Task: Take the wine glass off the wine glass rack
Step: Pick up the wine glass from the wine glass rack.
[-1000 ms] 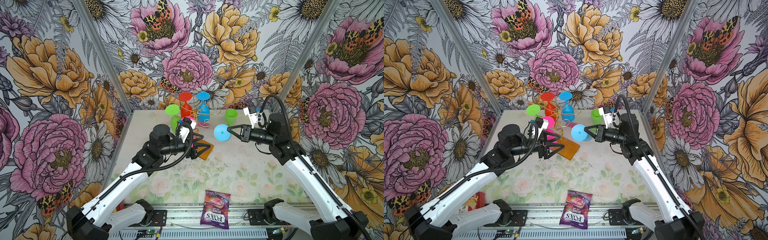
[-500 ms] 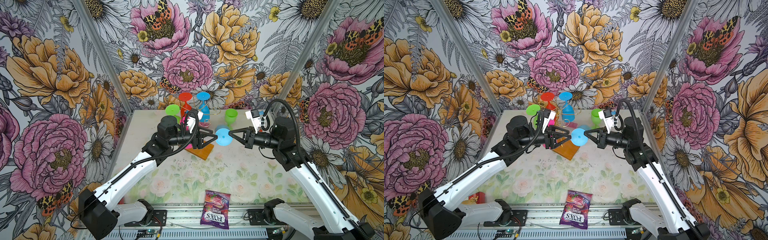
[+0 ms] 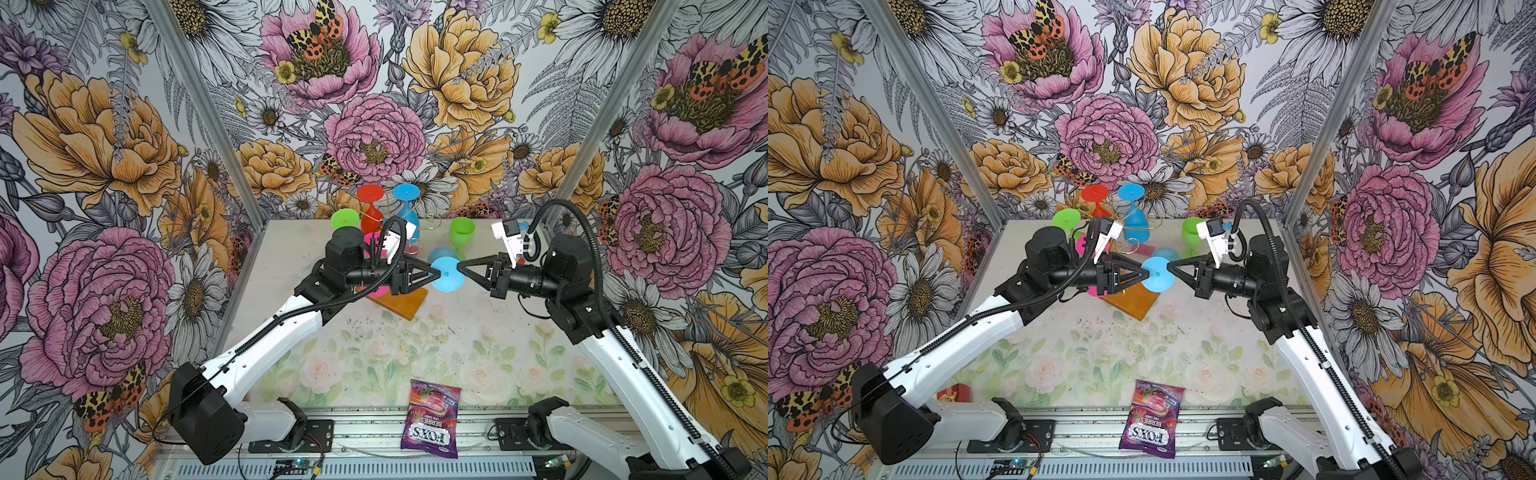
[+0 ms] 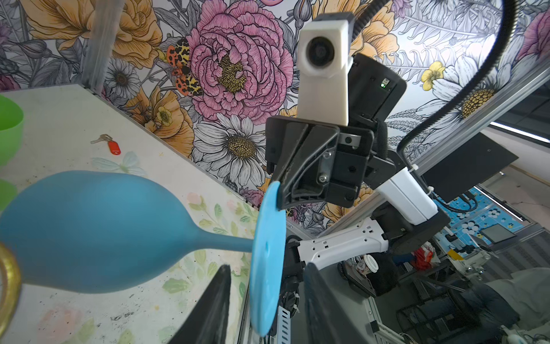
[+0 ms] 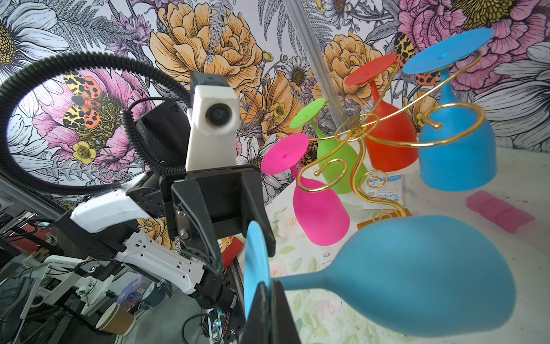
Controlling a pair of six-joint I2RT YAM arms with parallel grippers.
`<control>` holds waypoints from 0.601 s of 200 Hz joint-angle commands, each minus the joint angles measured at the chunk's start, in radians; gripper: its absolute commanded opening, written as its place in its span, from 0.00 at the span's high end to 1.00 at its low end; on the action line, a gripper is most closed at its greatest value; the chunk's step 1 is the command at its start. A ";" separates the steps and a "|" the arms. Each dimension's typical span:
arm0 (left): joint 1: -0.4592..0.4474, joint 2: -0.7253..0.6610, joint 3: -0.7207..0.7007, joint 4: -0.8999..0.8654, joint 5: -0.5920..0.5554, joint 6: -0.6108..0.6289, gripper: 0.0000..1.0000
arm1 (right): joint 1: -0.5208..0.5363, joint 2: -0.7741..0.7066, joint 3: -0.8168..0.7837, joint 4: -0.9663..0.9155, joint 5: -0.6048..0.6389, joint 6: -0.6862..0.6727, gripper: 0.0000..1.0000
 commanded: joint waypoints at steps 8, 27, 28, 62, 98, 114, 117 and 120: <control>-0.012 0.003 0.024 0.019 0.046 -0.009 0.71 | 0.007 -0.015 -0.011 0.039 0.026 -0.017 1.00; -0.011 0.006 0.023 0.020 0.049 -0.012 0.78 | 0.007 -0.016 -0.009 0.040 0.032 -0.016 1.00; -0.011 0.006 0.024 0.019 0.050 -0.012 0.78 | 0.007 -0.016 -0.009 0.041 0.033 -0.016 1.00; -0.012 0.017 0.029 0.021 0.069 -0.013 0.87 | 0.006 -0.016 -0.009 0.043 0.039 -0.014 1.00; -0.012 0.024 0.033 0.021 0.077 -0.015 1.00 | 0.004 -0.016 -0.008 0.044 0.040 -0.010 1.00; -0.011 0.025 0.031 0.021 0.082 -0.012 1.00 | 0.003 -0.017 -0.005 0.043 0.046 -0.004 0.96; -0.012 0.025 0.031 0.021 0.084 -0.011 1.00 | 0.004 -0.017 -0.003 0.042 0.047 -0.002 0.93; -0.012 0.025 0.030 0.021 0.086 -0.010 1.00 | 0.002 -0.017 -0.002 0.041 0.048 0.000 0.90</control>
